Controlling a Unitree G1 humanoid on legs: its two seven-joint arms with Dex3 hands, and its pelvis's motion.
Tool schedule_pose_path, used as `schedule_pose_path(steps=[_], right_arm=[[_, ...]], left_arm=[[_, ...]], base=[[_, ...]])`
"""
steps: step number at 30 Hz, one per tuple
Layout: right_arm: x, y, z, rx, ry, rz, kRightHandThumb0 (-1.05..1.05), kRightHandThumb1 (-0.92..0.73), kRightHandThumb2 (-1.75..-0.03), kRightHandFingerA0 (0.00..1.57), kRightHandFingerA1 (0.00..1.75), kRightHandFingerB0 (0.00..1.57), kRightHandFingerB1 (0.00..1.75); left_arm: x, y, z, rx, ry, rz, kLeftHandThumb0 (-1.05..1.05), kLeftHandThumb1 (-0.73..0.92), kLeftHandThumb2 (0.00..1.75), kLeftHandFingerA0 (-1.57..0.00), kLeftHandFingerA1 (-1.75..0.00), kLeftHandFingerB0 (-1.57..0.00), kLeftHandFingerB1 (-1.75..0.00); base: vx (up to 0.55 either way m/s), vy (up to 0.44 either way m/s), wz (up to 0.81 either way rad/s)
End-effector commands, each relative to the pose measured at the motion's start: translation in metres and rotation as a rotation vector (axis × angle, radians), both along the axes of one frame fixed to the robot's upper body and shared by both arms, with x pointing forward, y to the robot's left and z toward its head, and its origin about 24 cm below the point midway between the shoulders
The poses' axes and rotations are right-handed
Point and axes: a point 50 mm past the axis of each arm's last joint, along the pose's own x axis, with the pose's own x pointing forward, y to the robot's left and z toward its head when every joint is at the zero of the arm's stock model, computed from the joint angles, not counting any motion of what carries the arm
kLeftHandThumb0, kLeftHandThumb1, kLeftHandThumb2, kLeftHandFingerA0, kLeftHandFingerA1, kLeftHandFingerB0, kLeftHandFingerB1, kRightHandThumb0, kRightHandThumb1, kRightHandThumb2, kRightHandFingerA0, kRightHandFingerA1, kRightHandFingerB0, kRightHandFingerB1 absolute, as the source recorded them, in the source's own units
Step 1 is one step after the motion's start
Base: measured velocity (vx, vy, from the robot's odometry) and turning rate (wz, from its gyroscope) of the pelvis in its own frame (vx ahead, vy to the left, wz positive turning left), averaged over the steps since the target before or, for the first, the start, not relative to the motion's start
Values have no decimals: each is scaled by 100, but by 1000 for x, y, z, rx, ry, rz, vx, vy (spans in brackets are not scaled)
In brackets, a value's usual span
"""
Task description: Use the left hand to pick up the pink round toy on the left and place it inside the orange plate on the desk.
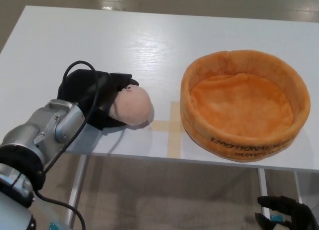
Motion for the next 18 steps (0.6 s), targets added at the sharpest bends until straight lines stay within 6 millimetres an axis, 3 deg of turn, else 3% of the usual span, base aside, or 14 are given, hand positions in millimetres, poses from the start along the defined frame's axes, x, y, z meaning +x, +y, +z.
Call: schedule_pose_path(steps=[1,9,10,15,18], right_arm=[[-5,1,-4,12,11,-11,-33,-59,-57,57,59,61,52],[-5,1,-3,9,11,-3,-35,-59,-57,57,58,61,51],[-5,1,-3,7,9,-1,-35,-59,-57,57,58,61,51],[-5,0,-4,5,16,-5,-35,-59,-56,58,57,61,50],[-4,0,-3,8,9,-7,-34,-59,-57,57,59,61,51]], left_arm=[[-3,-3,-7,5,9,-31,-24,76,63,-85,-86,-89,-49],[-2,0,-1,-37,-12,-28,-21,71,61,-89,-84,-91,-52],[-2,2,4,-72,-23,-26,-20,77,63,-83,-103,-89,-55],[2,7,22,-160,-78,-21,-21,74,62,-84,-105,-90,-56],[7,8,45,-202,-158,-23,-19,71,61,-84,-107,-91,-55]], base=[[0,0,0],[0,0,0],[0,0,0],[0,0,0],[0,0,0]])
